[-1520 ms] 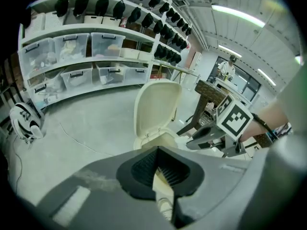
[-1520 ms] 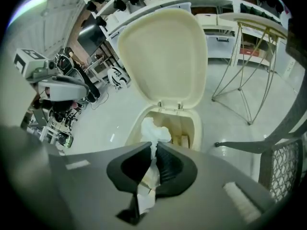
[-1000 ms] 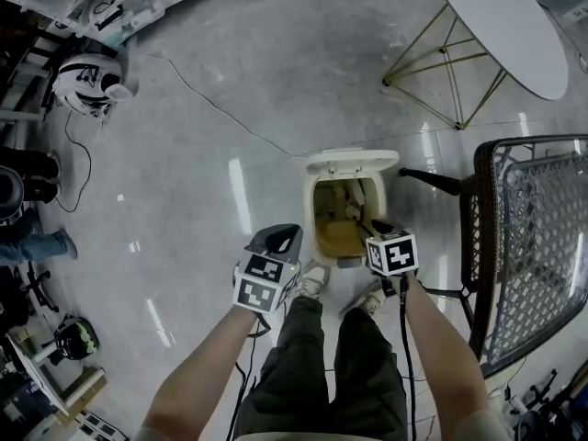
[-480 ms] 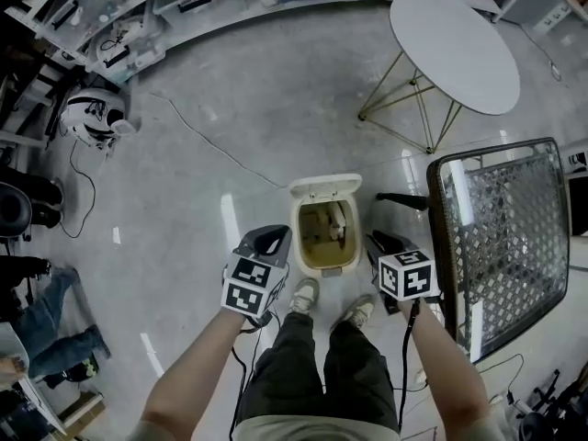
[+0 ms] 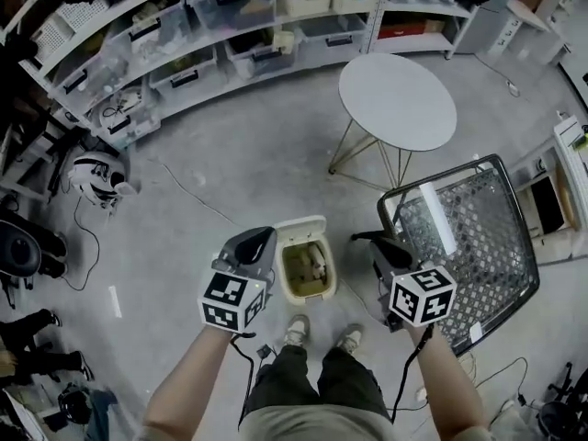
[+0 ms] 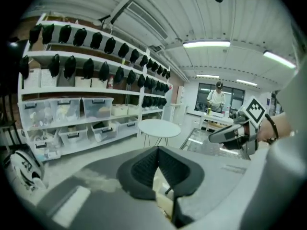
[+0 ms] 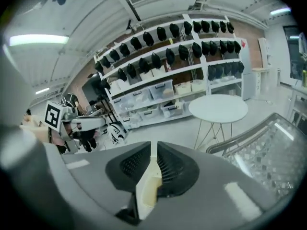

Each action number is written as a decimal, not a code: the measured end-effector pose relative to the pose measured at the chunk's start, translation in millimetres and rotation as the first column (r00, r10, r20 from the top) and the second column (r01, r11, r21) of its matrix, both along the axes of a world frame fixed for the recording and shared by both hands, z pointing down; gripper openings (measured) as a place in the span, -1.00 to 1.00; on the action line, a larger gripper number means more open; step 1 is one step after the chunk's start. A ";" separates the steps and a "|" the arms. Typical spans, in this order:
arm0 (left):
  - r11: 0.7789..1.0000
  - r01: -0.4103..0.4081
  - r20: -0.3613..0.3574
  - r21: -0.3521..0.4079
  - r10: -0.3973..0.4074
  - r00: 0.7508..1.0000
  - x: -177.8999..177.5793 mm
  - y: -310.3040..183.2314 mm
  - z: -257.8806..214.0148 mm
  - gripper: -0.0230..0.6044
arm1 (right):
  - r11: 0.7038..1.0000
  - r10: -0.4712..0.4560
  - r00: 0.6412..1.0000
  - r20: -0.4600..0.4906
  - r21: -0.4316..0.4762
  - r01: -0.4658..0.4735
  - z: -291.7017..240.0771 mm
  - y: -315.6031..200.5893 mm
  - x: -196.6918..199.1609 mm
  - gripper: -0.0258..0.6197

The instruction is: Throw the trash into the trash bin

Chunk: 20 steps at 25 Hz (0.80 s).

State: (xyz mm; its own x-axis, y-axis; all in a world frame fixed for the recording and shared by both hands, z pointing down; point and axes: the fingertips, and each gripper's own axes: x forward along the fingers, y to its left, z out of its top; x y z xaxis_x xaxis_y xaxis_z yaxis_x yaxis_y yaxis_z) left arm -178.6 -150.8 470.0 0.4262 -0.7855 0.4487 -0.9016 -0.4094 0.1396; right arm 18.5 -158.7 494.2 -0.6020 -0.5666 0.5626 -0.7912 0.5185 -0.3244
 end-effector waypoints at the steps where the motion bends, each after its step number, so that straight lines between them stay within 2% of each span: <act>1: 1.000 -0.008 0.007 0.026 0.008 1.000 4.0 -1.6 -16.8 -0.92 | 0.999 0.005 1.000 0.012 0.032 -0.005 -21.7 0.3 3.8 -0.79; 5: 0.992 -0.029 0.010 0.126 0.028 1.000 22.0 -6.9 -83.6 -0.92 | 0.988 0.030 0.998 0.060 0.147 -0.039 -105.3 1.1 23.7 -0.79; 11: 0.965 -0.055 -0.010 0.255 0.060 0.998 42.5 0.2 -169.9 -0.92 | 0.941 0.039 0.998 0.055 0.335 -0.055 -206.5 15.0 48.4 -0.79; 13: 0.951 -0.071 0.005 0.301 0.073 0.997 49.8 6.1 -195.3 -0.92 | 0.923 0.056 0.996 0.075 0.377 -0.080 -234.2 22.6 57.5 -0.86; 17: 0.911 -0.100 0.104 0.400 0.063 0.993 64.0 20.2 -243.6 -0.92 | 0.881 0.086 0.992 0.092 0.458 -0.118 -284.1 38.8 76.4 -0.86; 20: 0.892 -0.097 0.071 0.441 0.073 0.995 75.2 32.0 -272.9 -0.92 | 0.848 0.105 0.990 0.099 0.511 -0.141 -316.1 53.0 90.4 -0.86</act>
State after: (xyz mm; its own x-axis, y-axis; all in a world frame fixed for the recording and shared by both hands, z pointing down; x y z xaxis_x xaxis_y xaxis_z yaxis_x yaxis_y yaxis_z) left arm -103.4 -118.8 197.1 0.4864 -0.8696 0.0851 -0.8614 -0.4935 -0.1200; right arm 108.9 -105.8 178.2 -0.5328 -0.8360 0.1309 -0.8462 0.5252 -0.0902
